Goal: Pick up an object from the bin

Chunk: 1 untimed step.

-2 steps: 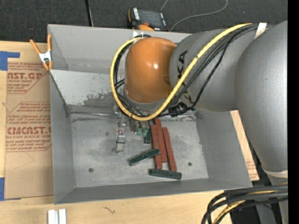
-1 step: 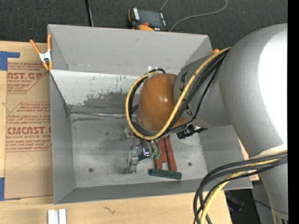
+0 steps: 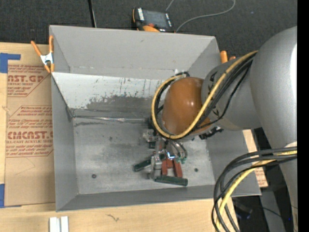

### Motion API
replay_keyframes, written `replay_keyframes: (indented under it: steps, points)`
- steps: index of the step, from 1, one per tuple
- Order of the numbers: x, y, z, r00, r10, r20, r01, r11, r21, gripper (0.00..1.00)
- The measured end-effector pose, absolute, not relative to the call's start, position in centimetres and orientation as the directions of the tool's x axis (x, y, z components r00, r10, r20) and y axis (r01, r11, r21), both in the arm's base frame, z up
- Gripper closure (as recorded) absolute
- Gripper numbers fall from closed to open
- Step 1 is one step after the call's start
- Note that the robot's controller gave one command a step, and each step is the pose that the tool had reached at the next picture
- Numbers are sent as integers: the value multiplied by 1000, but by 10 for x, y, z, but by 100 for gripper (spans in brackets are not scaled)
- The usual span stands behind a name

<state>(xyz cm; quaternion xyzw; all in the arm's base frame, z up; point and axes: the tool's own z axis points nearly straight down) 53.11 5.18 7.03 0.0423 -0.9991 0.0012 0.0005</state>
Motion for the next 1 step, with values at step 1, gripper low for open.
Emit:
replay_keyframes:
  steps: [1]
  points:
    - [531,56,71,-996,-88,0,-88,996,2,100]
